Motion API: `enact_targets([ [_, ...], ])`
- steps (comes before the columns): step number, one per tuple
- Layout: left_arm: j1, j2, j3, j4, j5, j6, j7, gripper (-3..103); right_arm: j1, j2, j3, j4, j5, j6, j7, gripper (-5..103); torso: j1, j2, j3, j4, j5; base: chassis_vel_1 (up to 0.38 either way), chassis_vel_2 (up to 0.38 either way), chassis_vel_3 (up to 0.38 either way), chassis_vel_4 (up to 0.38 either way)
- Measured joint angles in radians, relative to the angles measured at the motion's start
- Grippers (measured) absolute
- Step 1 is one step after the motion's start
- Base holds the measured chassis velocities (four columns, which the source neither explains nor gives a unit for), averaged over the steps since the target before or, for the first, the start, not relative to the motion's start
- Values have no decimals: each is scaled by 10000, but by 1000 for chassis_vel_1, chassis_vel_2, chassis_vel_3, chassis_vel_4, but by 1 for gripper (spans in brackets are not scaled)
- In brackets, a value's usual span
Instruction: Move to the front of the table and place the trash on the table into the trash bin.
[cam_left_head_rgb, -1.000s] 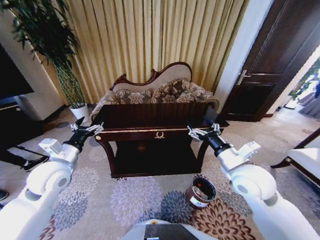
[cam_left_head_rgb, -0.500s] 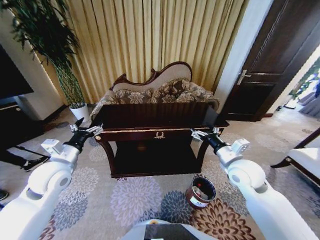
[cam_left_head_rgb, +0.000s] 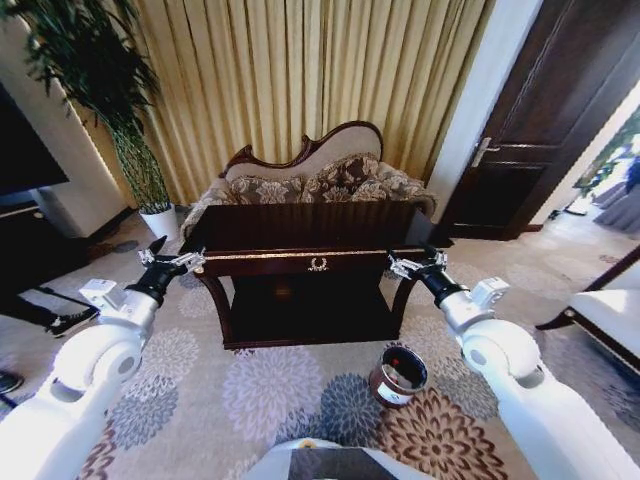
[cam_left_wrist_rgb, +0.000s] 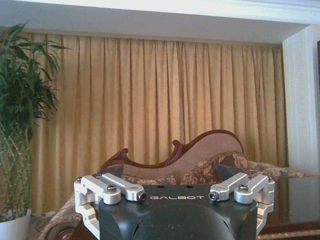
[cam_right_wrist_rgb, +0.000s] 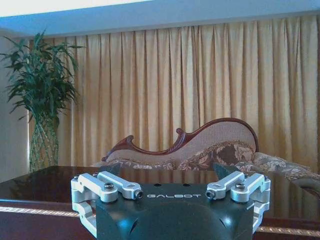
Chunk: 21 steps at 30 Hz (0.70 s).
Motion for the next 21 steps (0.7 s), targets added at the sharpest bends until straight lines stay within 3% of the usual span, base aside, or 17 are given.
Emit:
enact_targets([
  [21,64,-34,14,12,14,-75,39,100,-124,156,28,-179,-194,132,0,100,2,-1,1,-3,0,244,-244,-253,244],
])
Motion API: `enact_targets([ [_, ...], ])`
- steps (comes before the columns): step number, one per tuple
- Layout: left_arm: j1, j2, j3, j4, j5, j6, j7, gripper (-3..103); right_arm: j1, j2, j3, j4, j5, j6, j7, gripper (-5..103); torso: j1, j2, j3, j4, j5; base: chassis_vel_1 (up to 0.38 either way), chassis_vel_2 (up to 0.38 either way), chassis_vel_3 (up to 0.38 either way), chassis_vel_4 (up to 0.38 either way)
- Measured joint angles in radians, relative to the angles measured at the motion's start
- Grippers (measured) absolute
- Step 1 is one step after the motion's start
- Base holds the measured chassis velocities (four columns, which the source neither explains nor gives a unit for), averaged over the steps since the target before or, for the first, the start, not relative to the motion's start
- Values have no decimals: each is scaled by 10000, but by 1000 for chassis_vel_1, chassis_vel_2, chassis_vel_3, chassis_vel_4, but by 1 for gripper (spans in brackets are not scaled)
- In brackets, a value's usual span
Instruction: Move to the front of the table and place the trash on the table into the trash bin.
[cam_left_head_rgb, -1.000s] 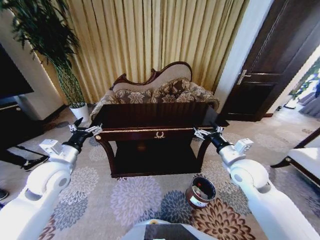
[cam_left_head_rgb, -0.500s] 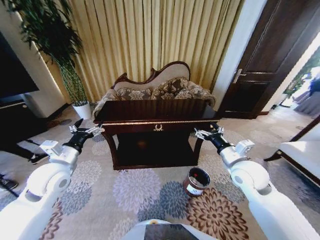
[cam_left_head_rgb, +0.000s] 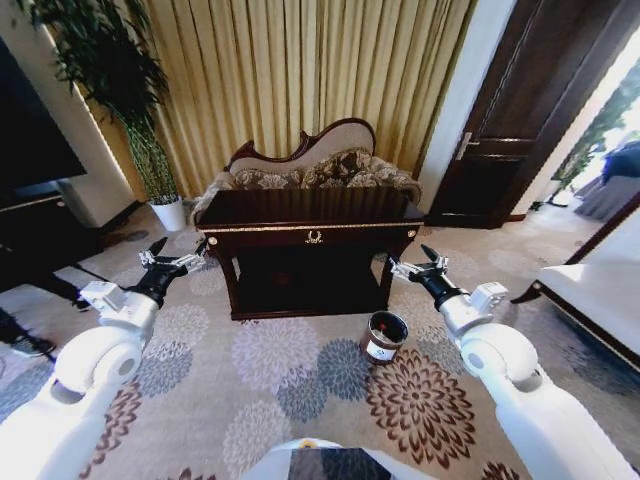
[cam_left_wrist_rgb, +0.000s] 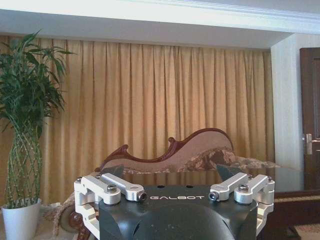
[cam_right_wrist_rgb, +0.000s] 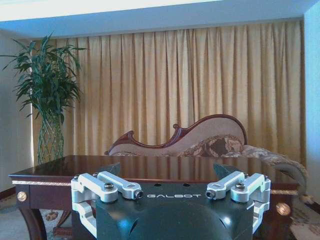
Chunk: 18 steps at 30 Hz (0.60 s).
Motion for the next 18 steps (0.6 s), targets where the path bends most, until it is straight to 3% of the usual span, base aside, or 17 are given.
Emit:
enact_targets([
  [18,176,-165,45,-80,120,-149,19,100,-70,202,-6,-139,-422,399,0,100,-14,10,-7,2,1,325,-333,-326,334],
])
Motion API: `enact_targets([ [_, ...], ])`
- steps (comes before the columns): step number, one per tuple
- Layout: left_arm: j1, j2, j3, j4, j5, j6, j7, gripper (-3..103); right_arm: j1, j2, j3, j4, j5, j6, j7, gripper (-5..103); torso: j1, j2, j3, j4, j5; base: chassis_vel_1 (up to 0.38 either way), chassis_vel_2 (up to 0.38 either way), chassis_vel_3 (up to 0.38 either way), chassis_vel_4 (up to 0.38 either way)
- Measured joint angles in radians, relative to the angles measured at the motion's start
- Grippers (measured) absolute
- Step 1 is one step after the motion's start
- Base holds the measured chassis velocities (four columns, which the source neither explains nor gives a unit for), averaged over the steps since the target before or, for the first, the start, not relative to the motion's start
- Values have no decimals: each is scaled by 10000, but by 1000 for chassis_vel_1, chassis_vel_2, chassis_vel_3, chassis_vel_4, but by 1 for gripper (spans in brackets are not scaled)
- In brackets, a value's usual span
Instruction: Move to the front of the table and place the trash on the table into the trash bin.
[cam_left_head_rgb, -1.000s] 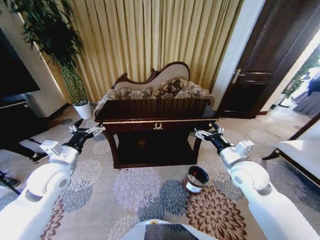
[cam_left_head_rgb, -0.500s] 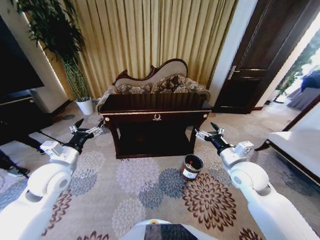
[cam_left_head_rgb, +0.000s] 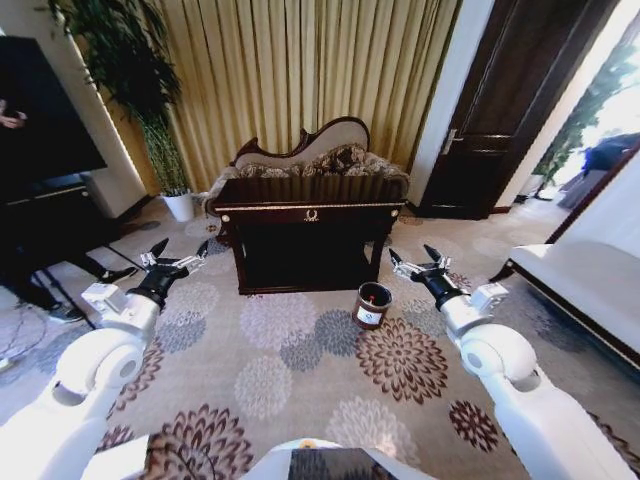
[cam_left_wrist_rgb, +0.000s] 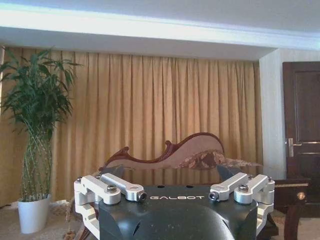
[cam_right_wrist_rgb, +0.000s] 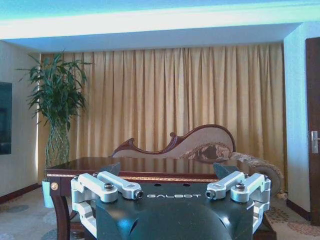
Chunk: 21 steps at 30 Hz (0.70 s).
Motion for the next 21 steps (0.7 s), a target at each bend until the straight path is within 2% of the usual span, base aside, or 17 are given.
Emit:
enact_targets([
  [21,144,5,-59,-149,79,-43,14,100,-167,144,156,6,-97,134,0,100,3,-3,1,1,-4,-6,0,-2,0],
])
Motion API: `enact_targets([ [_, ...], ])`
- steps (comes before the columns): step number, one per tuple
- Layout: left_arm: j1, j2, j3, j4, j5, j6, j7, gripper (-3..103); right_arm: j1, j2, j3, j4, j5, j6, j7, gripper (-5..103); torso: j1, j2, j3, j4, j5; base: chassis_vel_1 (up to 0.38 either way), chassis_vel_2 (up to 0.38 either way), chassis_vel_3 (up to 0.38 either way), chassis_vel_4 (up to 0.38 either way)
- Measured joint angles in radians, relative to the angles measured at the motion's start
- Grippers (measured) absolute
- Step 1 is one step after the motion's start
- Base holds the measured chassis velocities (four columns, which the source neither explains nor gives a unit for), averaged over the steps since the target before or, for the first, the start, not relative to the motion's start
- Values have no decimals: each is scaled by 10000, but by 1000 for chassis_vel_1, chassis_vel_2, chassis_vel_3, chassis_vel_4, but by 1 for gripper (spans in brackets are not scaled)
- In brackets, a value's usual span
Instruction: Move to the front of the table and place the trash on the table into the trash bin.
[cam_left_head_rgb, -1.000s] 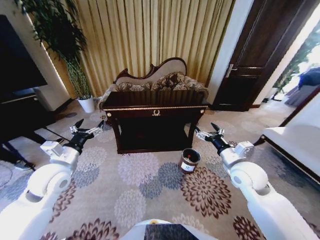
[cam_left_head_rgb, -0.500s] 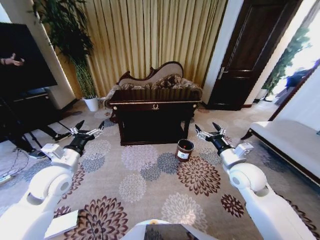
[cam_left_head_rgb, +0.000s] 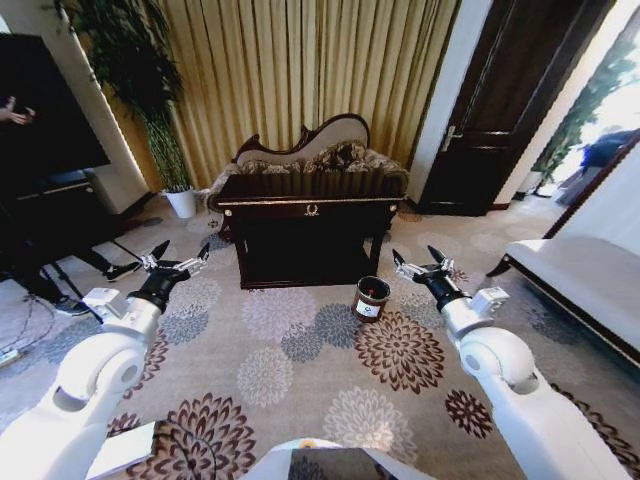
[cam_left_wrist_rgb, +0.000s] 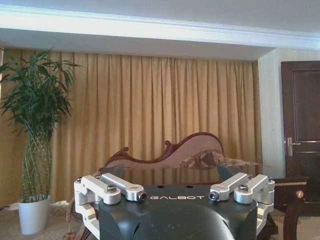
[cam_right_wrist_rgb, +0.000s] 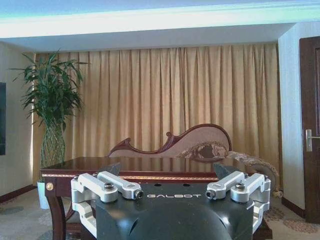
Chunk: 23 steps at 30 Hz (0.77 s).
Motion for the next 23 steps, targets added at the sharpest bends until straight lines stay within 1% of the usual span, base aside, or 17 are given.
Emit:
enact_targets([
  [23,471,55,-483,-260,-72,-89,1,100,-313,283,81,361,-244,59,0,100,8,-5,4,-1,4,0,0,0,0],
])
